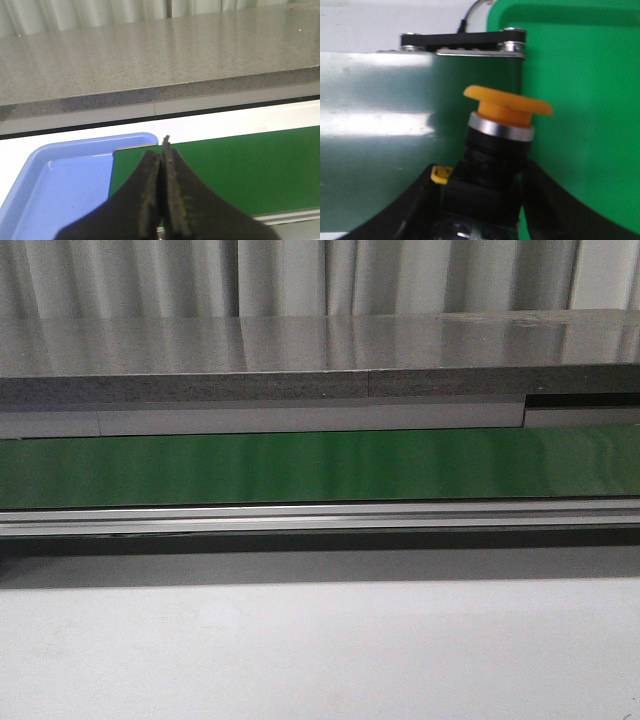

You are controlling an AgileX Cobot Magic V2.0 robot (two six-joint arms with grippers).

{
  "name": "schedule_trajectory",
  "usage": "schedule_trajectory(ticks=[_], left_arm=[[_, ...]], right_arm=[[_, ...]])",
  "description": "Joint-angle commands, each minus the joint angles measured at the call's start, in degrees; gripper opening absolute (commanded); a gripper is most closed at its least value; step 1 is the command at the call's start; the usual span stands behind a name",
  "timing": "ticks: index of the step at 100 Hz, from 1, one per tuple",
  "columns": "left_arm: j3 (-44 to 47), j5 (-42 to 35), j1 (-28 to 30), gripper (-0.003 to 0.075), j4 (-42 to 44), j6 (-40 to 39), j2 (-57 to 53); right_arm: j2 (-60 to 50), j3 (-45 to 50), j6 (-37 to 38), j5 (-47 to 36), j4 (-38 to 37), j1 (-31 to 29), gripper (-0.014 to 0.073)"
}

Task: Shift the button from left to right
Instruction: 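Lift the button off the belt and lower it into the green tray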

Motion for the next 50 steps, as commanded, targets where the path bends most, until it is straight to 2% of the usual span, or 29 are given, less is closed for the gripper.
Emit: schedule_trajectory(ticks=[1,22,36,50], left_arm=[[-1.6,-4.7,-0.4,-0.0020,-0.8,0.0,0.1],[-1.6,-4.7,-0.4,-0.0020,-0.8,0.0,0.1],[-1.6,-4.7,-0.4,-0.0020,-0.8,0.0,0.1],[-1.6,-4.7,-0.4,-0.0020,-0.8,0.0,0.1]], right_arm=[[-2.7,-2.0,-4.5,-2.5,1.3,-3.7,0.0164],[0.2,-2.0,-12.8,-6.9,3.8,-10.7,0.0164],[3.7,-2.0,-17.8,-7.4,3.9,-12.3,0.0164],[6.9,-2.0,-19.6,-7.7,3.9,-12.5,0.0164]])
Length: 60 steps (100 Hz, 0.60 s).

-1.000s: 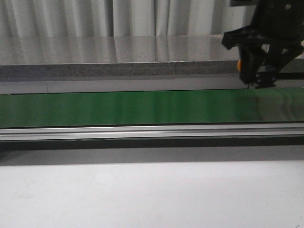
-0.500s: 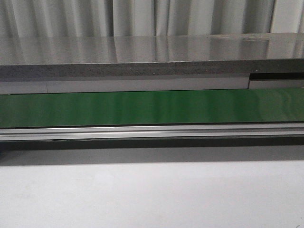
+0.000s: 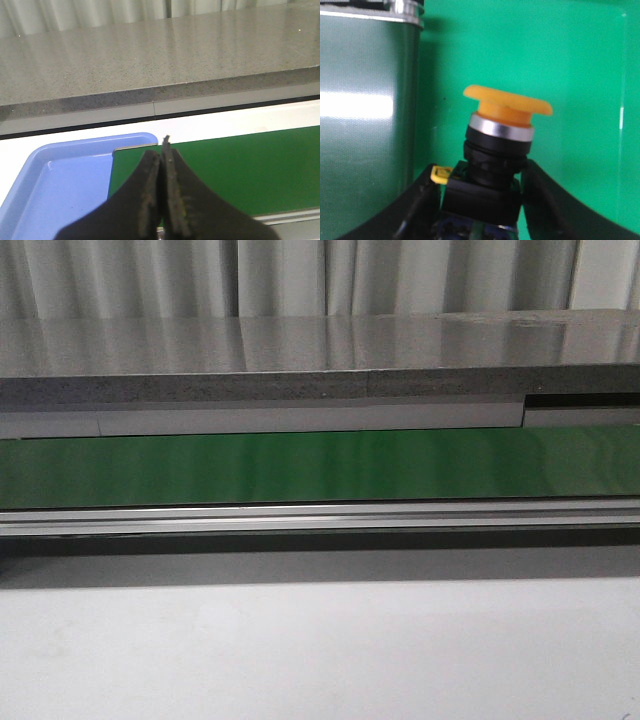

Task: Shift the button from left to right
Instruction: 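Lift the button off the belt and lower it into the green tray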

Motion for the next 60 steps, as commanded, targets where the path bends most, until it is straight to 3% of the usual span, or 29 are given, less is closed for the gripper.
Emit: schedule_trajectory(ticks=[1,60], left_arm=[[-1.6,-4.7,-0.4,-0.0020,-0.8,0.0,0.1],[-1.6,-4.7,-0.4,-0.0020,-0.8,0.0,0.1]], right_arm=[[-1.0,-1.8,-2.3,-2.7,0.5,-0.4,0.0164],[5.7,-1.8,-5.6,-6.1,0.2,-0.4,0.0164]])
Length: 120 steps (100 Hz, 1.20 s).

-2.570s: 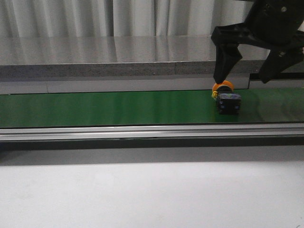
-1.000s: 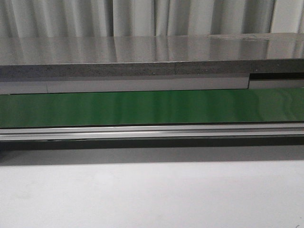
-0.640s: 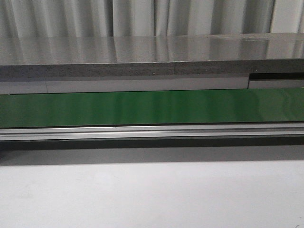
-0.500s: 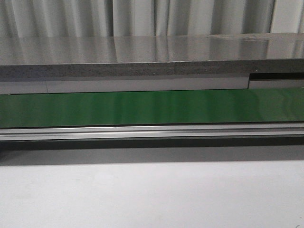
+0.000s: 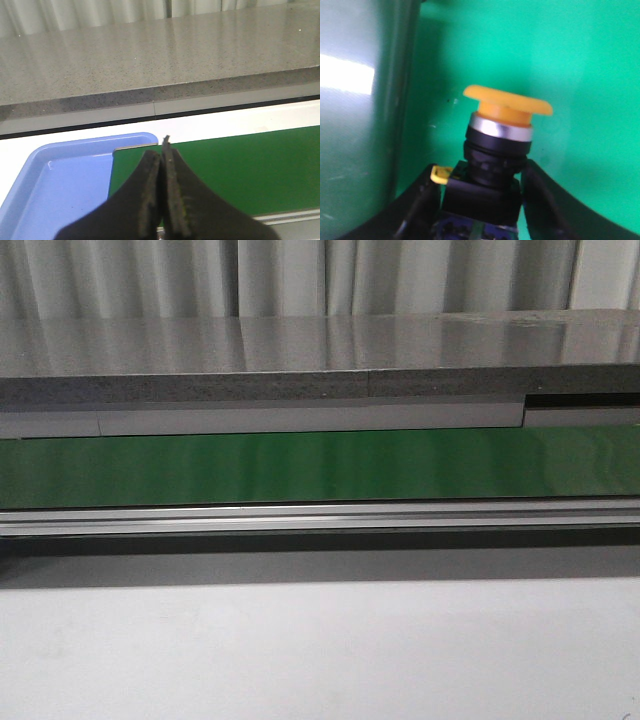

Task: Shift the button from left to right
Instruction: 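Lift the button off the belt and lower it into the green tray, then open the right gripper and raise it from the green tray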

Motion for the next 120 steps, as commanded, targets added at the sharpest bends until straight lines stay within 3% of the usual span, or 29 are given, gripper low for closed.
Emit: schedule_trajectory(ticks=[1,15,39,48,103,120], left_arm=[[-1.6,-4.7,-0.4,-0.0020,-0.8,0.0,0.1],[-1.6,-4.7,-0.4,-0.0020,-0.8,0.0,0.1],[-1.6,-4.7,-0.4,-0.0020,-0.8,0.0,0.1],[-1.6,-4.7,-0.4,-0.0020,-0.8,0.0,0.1],[-1.6,-4.7,-0.4,-0.0020,-0.8,0.0,0.1],[-1.6,-4.7,-0.4,-0.0020,-0.8,0.0,0.1]], right_arm=[[-2.2,-1.8,-0.6,-2.3,0.0,-0.4,0.0164],[-1.1,-1.8,-0.6,-2.3,0.1,-0.4,0.0191],[-0.9,-1.8,-0.6,-3.0,0.0,-0.4,0.0416],[-0.9,-1.8,-0.6,-3.0,-0.1,-0.4,0.0461],[-3.6,-2.5,0.6,-3.0,-1.0,-0.4,0.0470],[-6.2,-4.2,3.1,-3.0,3.0,-0.2,0.0469]])
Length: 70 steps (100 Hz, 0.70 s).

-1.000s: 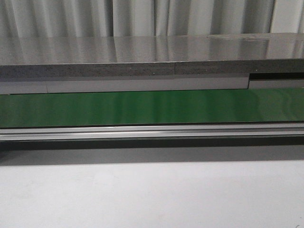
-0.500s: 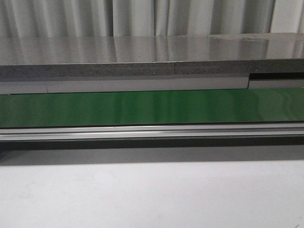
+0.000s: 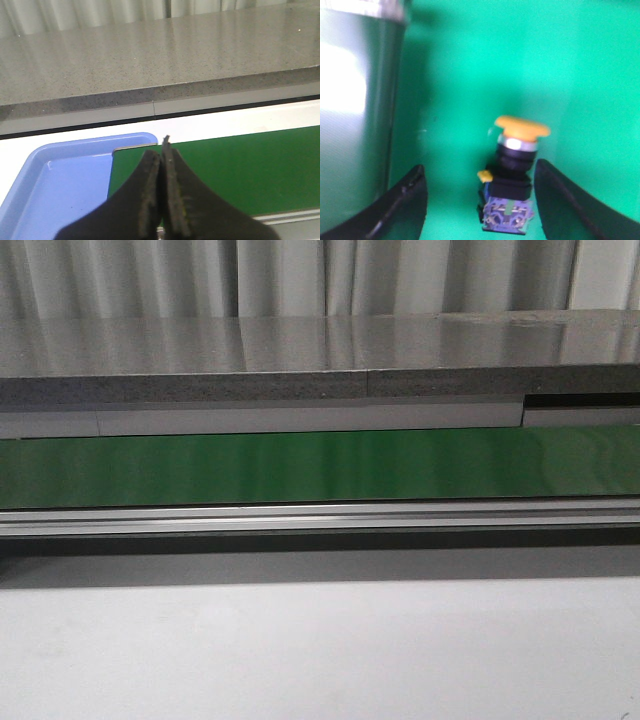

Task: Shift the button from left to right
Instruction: 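Open the right gripper and raise it from the green tray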

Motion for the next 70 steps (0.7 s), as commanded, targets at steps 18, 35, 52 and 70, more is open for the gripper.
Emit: schedule_trajectory(ticks=[18,35,52,70], left_arm=[[-1.6,-4.7,-0.4,-0.0020,-0.8,0.0,0.1],[-1.6,-4.7,-0.4,-0.0020,-0.8,0.0,0.1],[-1.6,-4.7,-0.4,-0.0020,-0.8,0.0,0.1],[-1.6,-4.7,-0.4,-0.0020,-0.8,0.0,0.1]], right_arm=[[-8.5,-2.4,1.1,-1.2,12.2,-0.1,0.0469],[-12.3,-2.2,1.0,0.3,19.8,0.0,0.0469],[-17.2,0.0,0.4,-0.9,22.2,1.9,0.0469],[-24.2,5.5,0.4,-4.8,22.2,6.2,0.0469]])
